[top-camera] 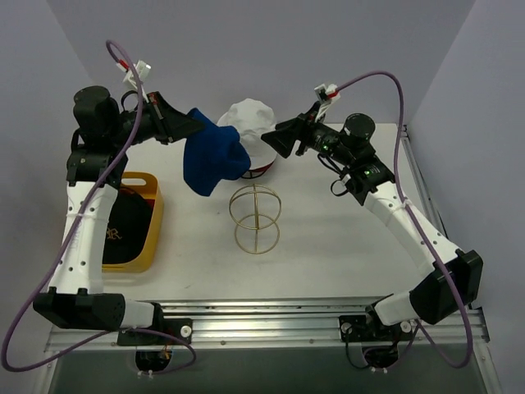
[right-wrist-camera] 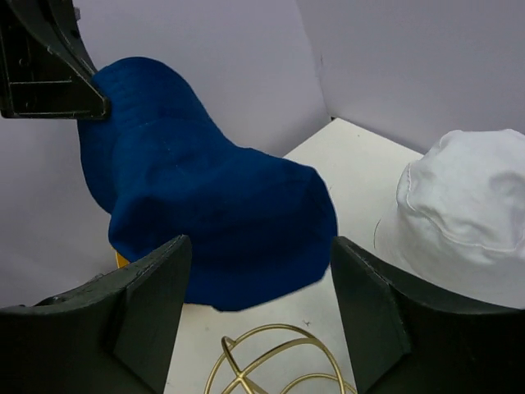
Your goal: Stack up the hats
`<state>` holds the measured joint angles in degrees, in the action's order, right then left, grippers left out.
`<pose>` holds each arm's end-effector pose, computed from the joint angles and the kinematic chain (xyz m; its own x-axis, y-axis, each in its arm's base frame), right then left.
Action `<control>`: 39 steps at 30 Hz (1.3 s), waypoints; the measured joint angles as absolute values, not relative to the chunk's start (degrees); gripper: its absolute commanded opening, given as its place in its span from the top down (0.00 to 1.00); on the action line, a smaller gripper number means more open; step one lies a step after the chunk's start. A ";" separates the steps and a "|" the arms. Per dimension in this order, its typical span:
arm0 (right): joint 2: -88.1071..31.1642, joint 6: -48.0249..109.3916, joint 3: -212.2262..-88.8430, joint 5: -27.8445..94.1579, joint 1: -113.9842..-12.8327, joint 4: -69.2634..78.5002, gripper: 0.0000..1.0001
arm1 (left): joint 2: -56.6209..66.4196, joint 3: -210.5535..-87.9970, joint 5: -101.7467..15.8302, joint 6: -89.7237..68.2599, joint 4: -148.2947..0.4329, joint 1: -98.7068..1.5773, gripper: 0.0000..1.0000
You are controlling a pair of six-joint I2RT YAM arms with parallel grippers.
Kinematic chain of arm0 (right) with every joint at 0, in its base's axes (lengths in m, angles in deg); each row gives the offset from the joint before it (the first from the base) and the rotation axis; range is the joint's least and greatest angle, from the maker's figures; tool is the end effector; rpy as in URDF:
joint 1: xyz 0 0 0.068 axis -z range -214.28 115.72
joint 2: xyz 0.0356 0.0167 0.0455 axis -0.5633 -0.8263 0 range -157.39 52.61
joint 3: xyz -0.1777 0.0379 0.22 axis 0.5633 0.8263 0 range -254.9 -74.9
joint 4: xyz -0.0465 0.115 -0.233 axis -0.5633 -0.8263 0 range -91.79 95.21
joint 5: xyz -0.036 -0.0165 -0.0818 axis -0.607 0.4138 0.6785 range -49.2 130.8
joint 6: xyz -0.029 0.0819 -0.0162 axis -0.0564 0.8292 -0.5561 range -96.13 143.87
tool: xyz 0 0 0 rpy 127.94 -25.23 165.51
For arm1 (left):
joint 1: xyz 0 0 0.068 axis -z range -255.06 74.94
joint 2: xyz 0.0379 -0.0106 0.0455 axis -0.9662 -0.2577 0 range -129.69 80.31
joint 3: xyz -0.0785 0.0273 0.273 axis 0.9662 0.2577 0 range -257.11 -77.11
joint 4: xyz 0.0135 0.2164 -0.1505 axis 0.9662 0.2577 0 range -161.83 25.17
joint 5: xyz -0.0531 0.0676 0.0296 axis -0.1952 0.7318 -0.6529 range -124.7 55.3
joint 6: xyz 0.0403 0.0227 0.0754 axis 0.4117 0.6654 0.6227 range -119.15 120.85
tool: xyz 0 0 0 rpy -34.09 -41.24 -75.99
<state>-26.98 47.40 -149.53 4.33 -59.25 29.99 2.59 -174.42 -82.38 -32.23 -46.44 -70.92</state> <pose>0.2984 0.1904 0.4707 -0.0562 0.3280 -0.9430 -0.8986 0.3950 0.1909 0.2956 -0.0797 0.5109 -0.5113 -0.3313 -0.7930 0.6008 0.5221 -0.6054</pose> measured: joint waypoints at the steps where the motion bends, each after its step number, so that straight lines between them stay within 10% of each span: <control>1: -28.01 46.70 -150.56 3.48 -59.25 30.19 0.36 | 1.46 -174.64 -84.59 -32.98 -48.65 -70.59 0.98; 20: -38.26 32.88 -155.08 -1.86 -60.96 24.98 0.42 | -13.95 -181.70 -100.69 -39.03 -62.51 -66.11 0.98; 27: -38.26 31.29 -155.08 1.53 -62.16 25.11 1.00 | -14.08 -182.38 -101.04 -37.04 -61.63 -65.63 0.98; 39: -37.67 32.93 -155.13 9.14 -60.26 26.21 1.00 | -17.54 -184.94 -98.49 -31.31 -55.07 -66.44 0.89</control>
<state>-37.67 32.93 -155.13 9.14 -60.26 26.21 -17.54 -184.94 -98.49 -31.31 -55.07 -66.44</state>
